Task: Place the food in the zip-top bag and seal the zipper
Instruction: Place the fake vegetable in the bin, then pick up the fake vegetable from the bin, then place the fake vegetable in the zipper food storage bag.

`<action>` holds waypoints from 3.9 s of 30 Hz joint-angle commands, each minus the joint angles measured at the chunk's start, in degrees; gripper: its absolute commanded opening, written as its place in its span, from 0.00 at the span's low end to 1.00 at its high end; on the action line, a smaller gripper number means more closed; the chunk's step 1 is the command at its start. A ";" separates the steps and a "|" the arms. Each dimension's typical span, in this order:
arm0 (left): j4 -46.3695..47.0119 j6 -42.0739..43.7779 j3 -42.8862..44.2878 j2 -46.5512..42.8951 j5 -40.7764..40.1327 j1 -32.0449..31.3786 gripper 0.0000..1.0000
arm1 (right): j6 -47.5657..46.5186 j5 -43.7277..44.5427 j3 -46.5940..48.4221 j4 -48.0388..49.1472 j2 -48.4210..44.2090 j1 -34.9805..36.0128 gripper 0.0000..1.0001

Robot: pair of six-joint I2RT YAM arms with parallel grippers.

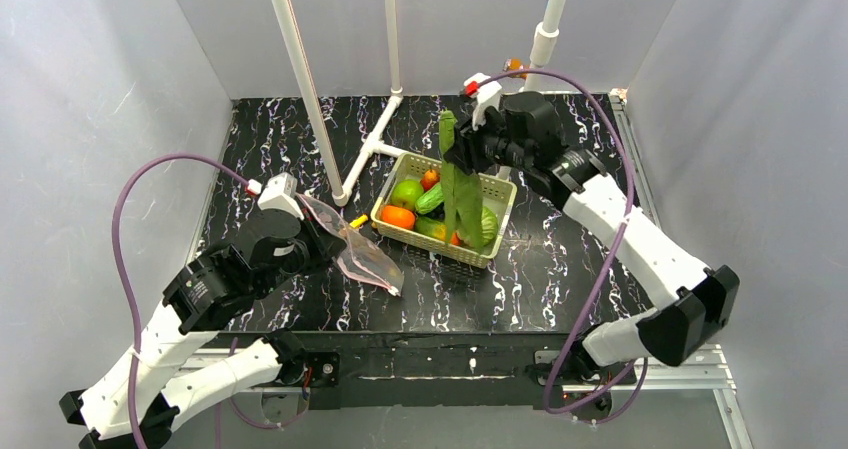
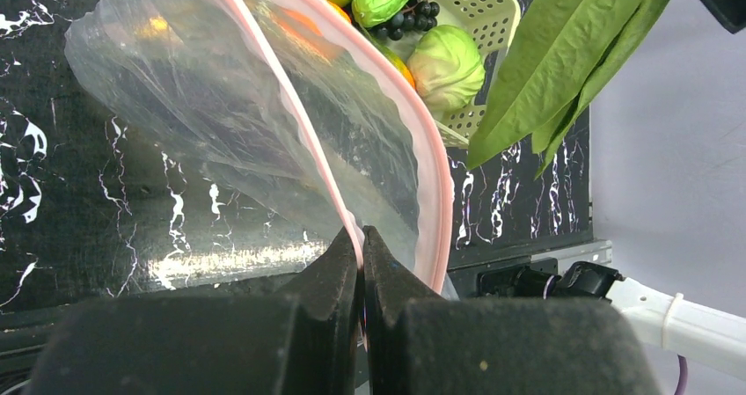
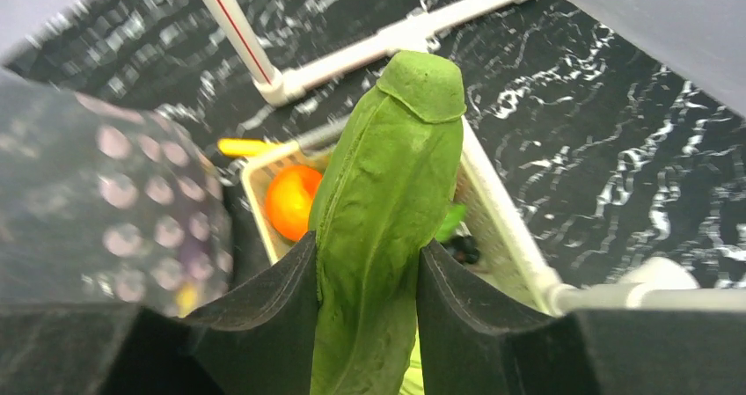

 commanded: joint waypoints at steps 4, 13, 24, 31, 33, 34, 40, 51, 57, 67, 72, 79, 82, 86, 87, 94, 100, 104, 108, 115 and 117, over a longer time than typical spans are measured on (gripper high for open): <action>0.03 0.65 1.06 -0.10 -0.25 0.15 0.00 | -25.49 4.59 14.14 -23.95 12.34 2.24 0.31; 0.25 0.77 1.84 1.58 0.10 0.15 0.00 | -26.32 6.49 23.80 -29.44 33.25 5.98 0.44; 0.83 1.43 1.54 1.67 0.54 0.15 0.00 | -14.17 9.57 4.20 -11.66 21.31 5.64 0.98; 1.01 1.13 0.98 1.16 1.19 0.15 0.00 | -11.33 6.78 -6.84 -6.83 11.11 5.58 0.98; 0.90 1.08 1.01 0.85 1.24 0.14 0.00 | -10.92 6.15 -9.80 -4.99 9.62 5.44 0.98; 0.88 1.02 1.05 0.71 1.17 0.11 0.00 | -10.43 6.25 -11.55 -3.39 8.90 5.24 0.98; 1.24 0.95 1.07 0.92 1.62 0.10 0.00 | -8.26 10.16 -20.69 7.91 7.21 4.80 0.98; -2.83 3.67 5.81 5.95 -0.94 0.14 0.00 | -5.49 9.35 -22.75 12.25 7.12 4.36 0.79; -15.40 10.91 17.15 11.96 -4.87 0.16 0.00 | -4.29 6.39 -21.07 11.65 7.34 4.27 0.33; -13.52 12.63 13.12 13.82 0.03 0.15 0.00 | -4.22 7.25 -15.47 3.76 2.43 4.27 0.08; -7.81 11.17 6.88 13.07 0.68 0.12 0.00 | -3.31 5.95 -11.34 -2.31 -1.30 4.36 0.01; -3.48 10.94 3.80 11.24 -1.03 0.14 0.00 | 0.39 0.91 -5.00 -13.82 -5.93 6.08 0.01; -1.86 10.77 2.70 10.18 -1.78 0.13 0.00 | 2.56 -7.46 -2.35 -18.28 -7.64 6.97 0.01; 0.66 10.77 1.42 8.77 -2.71 0.12 0.00 | 4.02 -13.64 0.66 -24.19 -9.14 10.60 0.01; 1.00 10.87 1.26 8.62 -2.98 0.13 0.00 | 4.25 -14.01 1.38 -25.70 -9.44 11.71 0.01; 2.64 11.46 1.35 9.96 -3.51 0.14 0.00 | 11.35 -23.49 9.58 -35.01 -6.79 15.18 0.01; 5.03 10.30 0.77 10.13 -5.37 0.14 0.00 | 18.22 -23.58 13.21 -34.15 -4.86 19.70 0.01; 6.58 8.57 -0.92 8.42 -7.73 0.13 0.00 | 26.57 -24.05 14.97 -33.07 -2.45 21.92 0.01; 6.98 7.36 -1.46 7.53 -8.83 0.13 0.00 | 31.22 -17.63 16.18 -34.22 0.49 24.68 0.01; 7.17 5.68 -2.27 5.23 -7.86 0.10 0.00 | 33.66 -10.68 15.16 -34.60 4.49 25.66 0.01; 7.13 5.43 -2.41 4.75 -7.72 0.13 0.00 | 33.63 -10.56 14.94 -34.51 4.75 25.75 0.01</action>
